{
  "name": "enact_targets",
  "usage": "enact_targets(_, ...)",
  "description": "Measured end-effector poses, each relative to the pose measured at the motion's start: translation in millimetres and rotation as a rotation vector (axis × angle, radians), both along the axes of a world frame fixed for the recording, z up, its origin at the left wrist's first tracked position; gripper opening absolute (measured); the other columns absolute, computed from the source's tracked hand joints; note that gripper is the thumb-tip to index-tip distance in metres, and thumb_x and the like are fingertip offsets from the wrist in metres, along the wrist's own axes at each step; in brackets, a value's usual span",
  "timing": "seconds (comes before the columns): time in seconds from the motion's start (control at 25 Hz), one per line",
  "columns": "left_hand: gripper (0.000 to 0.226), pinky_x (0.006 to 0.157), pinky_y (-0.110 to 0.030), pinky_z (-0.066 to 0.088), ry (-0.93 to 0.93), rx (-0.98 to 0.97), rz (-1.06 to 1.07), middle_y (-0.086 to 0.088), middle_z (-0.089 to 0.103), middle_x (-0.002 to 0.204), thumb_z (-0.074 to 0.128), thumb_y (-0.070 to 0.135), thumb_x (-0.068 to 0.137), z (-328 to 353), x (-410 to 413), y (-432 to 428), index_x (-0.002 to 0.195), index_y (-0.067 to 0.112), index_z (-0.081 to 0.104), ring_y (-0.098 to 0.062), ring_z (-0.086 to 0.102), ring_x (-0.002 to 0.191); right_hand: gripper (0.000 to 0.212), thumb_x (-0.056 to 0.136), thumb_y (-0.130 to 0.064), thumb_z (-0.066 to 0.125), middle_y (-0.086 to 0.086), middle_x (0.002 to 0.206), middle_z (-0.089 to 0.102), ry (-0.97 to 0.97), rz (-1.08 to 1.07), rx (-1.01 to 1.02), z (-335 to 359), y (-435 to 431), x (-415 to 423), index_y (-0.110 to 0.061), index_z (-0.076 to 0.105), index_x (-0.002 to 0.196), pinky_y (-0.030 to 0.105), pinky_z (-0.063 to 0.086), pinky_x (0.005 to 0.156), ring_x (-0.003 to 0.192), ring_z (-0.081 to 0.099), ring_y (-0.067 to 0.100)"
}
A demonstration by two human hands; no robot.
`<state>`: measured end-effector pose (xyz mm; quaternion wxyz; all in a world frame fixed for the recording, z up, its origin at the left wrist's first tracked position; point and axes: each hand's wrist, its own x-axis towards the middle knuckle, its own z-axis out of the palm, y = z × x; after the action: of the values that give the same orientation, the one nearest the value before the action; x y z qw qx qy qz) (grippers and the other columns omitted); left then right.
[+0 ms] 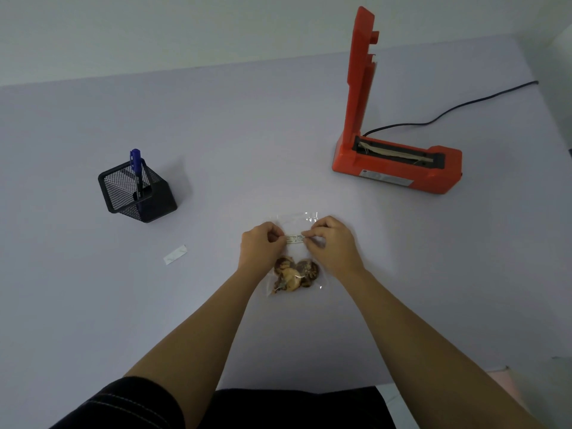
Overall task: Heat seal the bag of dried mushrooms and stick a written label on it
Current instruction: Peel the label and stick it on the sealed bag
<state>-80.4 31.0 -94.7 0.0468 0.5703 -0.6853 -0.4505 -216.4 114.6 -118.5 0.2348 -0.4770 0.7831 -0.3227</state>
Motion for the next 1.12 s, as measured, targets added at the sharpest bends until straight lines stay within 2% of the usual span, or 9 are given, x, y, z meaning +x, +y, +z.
enact_targets(0.08, 0.013, 0.062, -0.014, 0.043, 0.016, -0.037, -0.028, 0.002, 0.062, 0.078, 0.060, 0.013, 0.083, 1, 2, 1, 0.094, 0.013, 0.065, -0.013, 0.057, 0.072, 0.012, 0.077, -0.011, 0.072, 0.006, 0.087, 0.063, -0.008, 0.004, 0.017, 1, 0, -1, -0.009, 0.075, 0.088, 0.022, 0.046, 0.070, 0.081, 0.059, 0.018)
enact_targets(0.16, 0.020, 0.068, -0.023, 0.049, 0.034, -0.114, -0.103, -0.001, 0.061, 0.083, 0.058, 0.012, 0.084, 4, 6, 5, 0.104, 0.013, 0.063, -0.016, 0.058, 0.074, 0.013, 0.078, -0.012, 0.071, 0.005, 0.089, 0.062, -0.016, 0.009, 0.032, 2, 0, -2, -0.009, 0.075, 0.090, 0.022, 0.046, 0.072, 0.083, 0.058, 0.017)
enact_targets(0.28, 0.029, 0.065, -0.029, 0.046, 0.023, -0.329, -0.372, -0.006, 0.059, 0.088, 0.054, 0.008, 0.086, 2, 17, 11, 0.113, 0.013, 0.064, -0.022, 0.057, 0.071, 0.013, 0.079, -0.012, 0.070, 0.004, 0.091, 0.062, -0.036, 0.018, 0.038, 3, 0, -3, -0.009, 0.075, 0.091, 0.025, 0.048, 0.074, 0.085, 0.059, 0.017)
enact_targets(0.4, 0.042, 0.062, -0.030, 0.042, -0.150, -0.355, -0.619, -0.009, 0.053, 0.098, 0.046, 0.011, 0.092, 1, 19, 14, 0.132, 0.024, 0.052, -0.027, 0.056, 0.079, 0.014, 0.080, -0.013, 0.069, 0.005, 0.092, 0.062, -0.026, 0.031, 0.048, 4, 0, -4, -0.009, 0.075, 0.092, 0.023, 0.046, 0.074, 0.086, 0.059, 0.017)
enact_targets(0.52, 0.043, 0.064, -0.031, 0.040, -0.339, -0.371, -0.744, -0.008, 0.046, 0.110, 0.045, 0.022, 0.096, 5, 12, 13, 0.137, 0.033, 0.042, -0.026, 0.053, 0.094, 0.014, 0.080, -0.014, 0.069, 0.005, 0.093, 0.061, -0.020, 0.028, 0.059, 4, -1, -3, -0.009, 0.074, 0.093, 0.022, 0.045, 0.074, 0.086, 0.059, 0.017)
enact_targets(0.68, 0.048, 0.065, -0.031, 0.036, -0.413, -0.424, -0.761, -0.007, 0.044, 0.112, 0.042, 0.020, 0.096, 5, 11, 8, 0.139, 0.038, 0.036, -0.025, 0.050, 0.097, 0.016, 0.081, -0.015, 0.068, 0.005, 0.094, 0.061, -0.016, 0.038, 0.078, 5, -2, -2, -0.009, 0.074, 0.095, 0.023, 0.046, 0.075, 0.087, 0.058, 0.017)
enact_targets(0.88, 0.050, 0.070, -0.033, 0.043, -0.400, -0.366, -0.699, -0.006, 0.042, 0.117, 0.040, 0.022, 0.097, 2, 25, 8, 0.142, 0.041, 0.030, -0.024, 0.049, 0.102, 0.014, 0.080, -0.013, 0.070, 0.006, 0.091, 0.062, -0.008, 0.050, 0.071, 6, -2, -3, -0.010, 0.075, 0.092, 0.024, 0.046, 0.072, 0.086, 0.059, 0.019)
enact_targets(1.04, 0.050, 0.070, -0.032, 0.044, -0.377, -0.366, -0.633, -0.006, 0.044, 0.118, 0.041, 0.018, 0.097, -6, 35, 5, 0.143, 0.035, 0.032, -0.023, 0.049, 0.103, 0.013, 0.080, -0.014, 0.069, 0.006, 0.091, 0.063, 0.004, 0.060, 0.075, 5, -3, -2, -0.009, 0.075, 0.091, 0.024, 0.045, 0.072, 0.086, 0.059, 0.020)
enact_targets(1.12, 0.047, 0.073, -0.032, 0.045, -0.318, -0.342, -0.534, -0.007, 0.047, 0.117, 0.041, 0.014, 0.097, -8, 35, 8, 0.141, 0.028, 0.038, -0.025, 0.051, 0.103, 0.013, 0.081, -0.014, 0.069, 0.007, 0.091, 0.062, 0.018, 0.060, 0.076, 5, -3, -1, -0.008, 0.074, 0.091, 0.026, 0.047, 0.072, 0.085, 0.059, 0.021)
